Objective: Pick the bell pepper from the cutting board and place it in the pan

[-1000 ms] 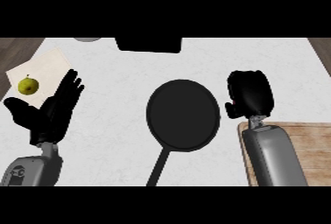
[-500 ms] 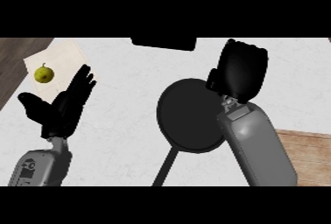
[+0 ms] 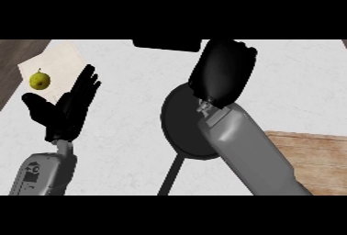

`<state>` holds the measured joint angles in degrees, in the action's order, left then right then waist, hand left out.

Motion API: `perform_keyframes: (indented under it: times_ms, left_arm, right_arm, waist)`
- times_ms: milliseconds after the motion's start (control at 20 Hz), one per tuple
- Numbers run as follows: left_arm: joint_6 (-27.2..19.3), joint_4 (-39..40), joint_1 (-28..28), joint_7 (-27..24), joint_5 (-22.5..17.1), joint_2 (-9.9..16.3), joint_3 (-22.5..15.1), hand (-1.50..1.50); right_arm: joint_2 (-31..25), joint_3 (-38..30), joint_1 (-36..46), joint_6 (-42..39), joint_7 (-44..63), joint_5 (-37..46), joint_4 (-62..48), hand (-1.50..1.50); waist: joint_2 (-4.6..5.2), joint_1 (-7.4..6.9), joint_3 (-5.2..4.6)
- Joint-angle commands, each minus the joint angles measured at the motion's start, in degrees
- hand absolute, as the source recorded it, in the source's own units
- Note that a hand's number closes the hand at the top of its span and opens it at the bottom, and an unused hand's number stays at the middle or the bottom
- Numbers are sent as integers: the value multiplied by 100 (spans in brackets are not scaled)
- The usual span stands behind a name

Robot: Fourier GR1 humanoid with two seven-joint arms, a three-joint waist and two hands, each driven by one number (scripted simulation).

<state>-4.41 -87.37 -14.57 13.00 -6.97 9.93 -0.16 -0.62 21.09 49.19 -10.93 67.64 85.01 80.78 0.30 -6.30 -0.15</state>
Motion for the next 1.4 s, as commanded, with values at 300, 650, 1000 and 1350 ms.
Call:
perform_keyframes:
  times_ms: [300, 650, 1000, 1350]
  left_arm:
    - [-106, -35, 123, 14, -46, 84, 280, 0]
    - [-181, -343, 206, 105, 92, 82, 189, 0]
    - [-2, -342, 209, 185, -162, 146, 342, 0]
    - [-137, -256, 314, 102, 18, 20, 251, 0]
  right_arm:
    - [58, 603, -307, 1098, 1433, -464, -350, 150]
    - [58, 629, -1007, 2454, 666, -657, -1178, 150]
    - [59, -222, -1193, 3035, 769, -1070, -1842, 150]
    - [59, 0, -1518, 4010, 362, -2060, -2170, -150]
  waist:
    - [-10, 440, 14]
    - [2, 474, 21]
    - [30, 446, 26]
    - [9, 416, 23]
